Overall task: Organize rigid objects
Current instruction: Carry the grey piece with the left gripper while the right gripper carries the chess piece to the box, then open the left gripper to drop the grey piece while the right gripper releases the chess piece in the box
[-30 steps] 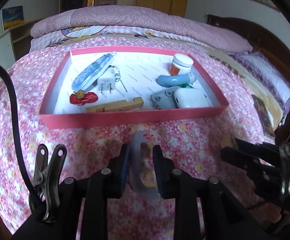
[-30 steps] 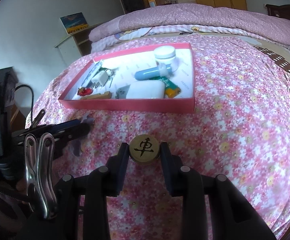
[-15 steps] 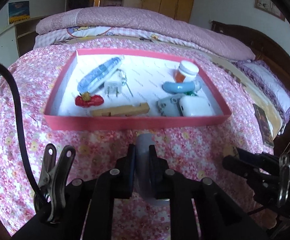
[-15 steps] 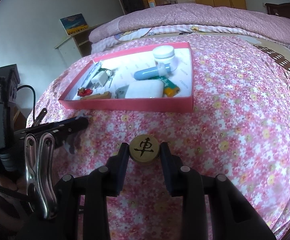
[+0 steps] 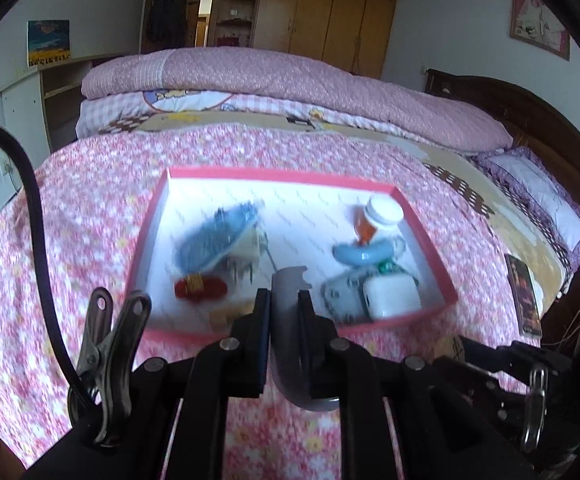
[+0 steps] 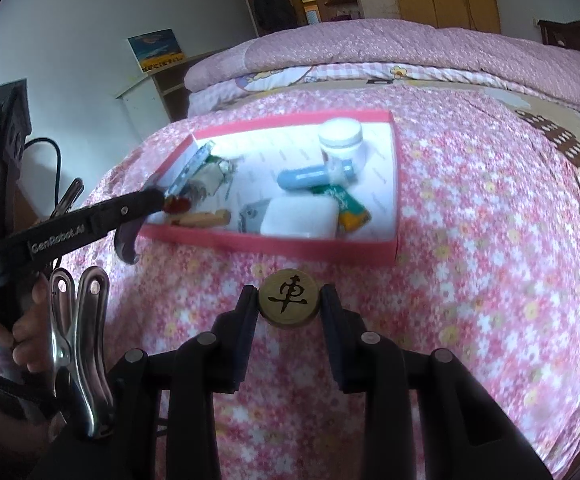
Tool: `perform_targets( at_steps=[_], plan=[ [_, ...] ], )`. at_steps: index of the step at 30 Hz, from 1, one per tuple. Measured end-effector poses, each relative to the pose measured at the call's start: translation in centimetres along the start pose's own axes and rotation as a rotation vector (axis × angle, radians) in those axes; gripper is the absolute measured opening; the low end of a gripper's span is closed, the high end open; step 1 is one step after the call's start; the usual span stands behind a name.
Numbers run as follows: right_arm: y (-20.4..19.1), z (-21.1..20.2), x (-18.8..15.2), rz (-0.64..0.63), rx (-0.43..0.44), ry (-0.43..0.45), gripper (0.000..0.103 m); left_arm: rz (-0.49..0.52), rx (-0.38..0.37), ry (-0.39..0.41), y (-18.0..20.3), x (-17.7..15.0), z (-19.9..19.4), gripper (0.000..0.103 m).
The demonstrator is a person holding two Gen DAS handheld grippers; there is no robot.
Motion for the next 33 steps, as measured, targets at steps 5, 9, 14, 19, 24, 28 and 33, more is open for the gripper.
perform_targets(
  at_steps=[5, 9, 14, 19, 24, 28, 33],
  plan=[
    [-0.1, 0.7, 1.9, -0.007, -0.015, 0.017, 0.033, -0.004, 0.013, -0.003, 0.2, 1.8, 1.6, 0.013],
    [0.0, 1.5, 3.4, -0.015, -0.03, 0.028, 0.033, -0.002, 0.038, -0.001, 0.2, 2.5, 2.8, 0.013],
    [0.1, 3.0, 4.9, -0.025, -0.054, 0.026, 0.033, 0.01, 0.077, -0.01, 0.2, 2.7, 4.4, 0.013],
    [0.0, 4.2, 5.7, -0.047, -0.079, 0.025, 0.033, 0.016, 0.11, -0.013, 0.0, 2.8, 5.6, 0.014],
    [-0.1, 4.8, 6.0, -0.055, -0.088, 0.036, 0.033, 0.013, 0.13, -0.021, -0.2, 2.9, 6.1, 0.035],
    [-0.1, 4.9, 6.2, -0.06, -0.089, 0.039, 0.041, 0.0, 0.14, -0.032, -0.5, 3.0, 6.3, 0.046],
    [-0.3, 4.6, 6.3, -0.057, -0.091, 0.051, 0.052, -0.015, 0.154, -0.039, -0.9, 2.8, 6.1, 0.046]
  ],
)
Point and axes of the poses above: each gripper's, at about its wrist camera, not at the fingertips, and z roughly the way its jaws point, y to its right, x to its top, the point moved 2 cm from there along z, roughly the way its jaws point, and after that the axes turned 3 degrees about x, right-handed, at the moved point
